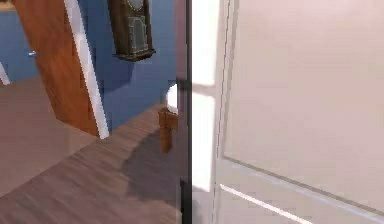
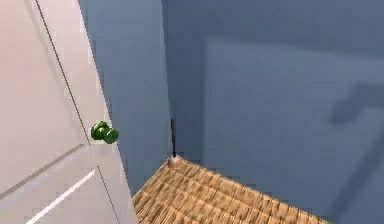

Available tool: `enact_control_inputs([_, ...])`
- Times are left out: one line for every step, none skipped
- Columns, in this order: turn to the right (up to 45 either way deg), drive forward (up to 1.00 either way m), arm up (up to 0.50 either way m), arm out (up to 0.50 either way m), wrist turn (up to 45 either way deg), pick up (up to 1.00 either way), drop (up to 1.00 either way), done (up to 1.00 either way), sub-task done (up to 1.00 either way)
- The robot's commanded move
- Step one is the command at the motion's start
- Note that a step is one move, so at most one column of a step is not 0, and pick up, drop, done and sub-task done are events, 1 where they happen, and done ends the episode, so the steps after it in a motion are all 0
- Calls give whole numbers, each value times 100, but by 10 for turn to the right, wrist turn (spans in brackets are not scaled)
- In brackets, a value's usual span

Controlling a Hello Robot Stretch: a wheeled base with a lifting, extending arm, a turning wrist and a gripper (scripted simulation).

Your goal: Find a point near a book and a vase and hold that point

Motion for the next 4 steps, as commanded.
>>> enact_control_inputs([-150,0,0,0,0,0,0,0,0])
enact_control_inputs([0,40,0,0,0,0,0,0,0])
enact_control_inputs([-330,0,0,0,0,0,0,0,0])
enact_control_inputs([0,100,0,0,0,0,0,0,0])
